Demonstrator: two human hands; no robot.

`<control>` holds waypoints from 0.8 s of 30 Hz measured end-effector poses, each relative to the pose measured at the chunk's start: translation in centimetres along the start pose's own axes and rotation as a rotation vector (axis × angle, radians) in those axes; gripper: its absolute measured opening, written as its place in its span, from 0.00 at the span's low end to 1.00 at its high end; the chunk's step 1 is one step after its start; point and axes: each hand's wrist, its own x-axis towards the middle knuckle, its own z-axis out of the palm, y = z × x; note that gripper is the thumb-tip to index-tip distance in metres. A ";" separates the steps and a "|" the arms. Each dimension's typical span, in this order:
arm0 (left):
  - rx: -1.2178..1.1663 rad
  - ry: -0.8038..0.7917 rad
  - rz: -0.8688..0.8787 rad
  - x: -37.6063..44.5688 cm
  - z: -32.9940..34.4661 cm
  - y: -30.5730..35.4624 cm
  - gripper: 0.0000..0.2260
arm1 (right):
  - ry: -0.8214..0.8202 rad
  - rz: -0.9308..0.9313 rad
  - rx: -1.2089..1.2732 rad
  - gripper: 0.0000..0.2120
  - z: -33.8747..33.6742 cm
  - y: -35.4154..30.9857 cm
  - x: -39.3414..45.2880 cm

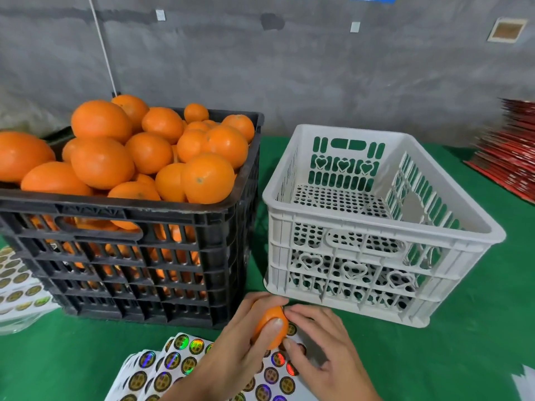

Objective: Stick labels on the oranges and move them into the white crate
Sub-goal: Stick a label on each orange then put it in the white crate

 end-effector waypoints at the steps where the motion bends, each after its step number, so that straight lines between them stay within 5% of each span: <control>1: -0.001 0.003 -0.005 0.0 0.0 0.0 0.17 | 0.005 -0.027 -0.046 0.21 0.1 0.0 -0.1; 13: 0.049 0.029 0.008 0.4 -0.3 0.4 0.20 | -0.154 -0.148 -0.492 0.39 0.3 -1.2 0.7; 19: 0.068 0.044 0.090 -0.3 -0.7 3.9 0.28 | -0.002 -0.213 -0.502 0.36 -1.1 -3.6 2.1; 24: 0.153 0.200 0.428 0.2 -4.5 12.3 0.28 | 0.358 -0.277 -0.462 0.36 -6.5 -6.6 5.8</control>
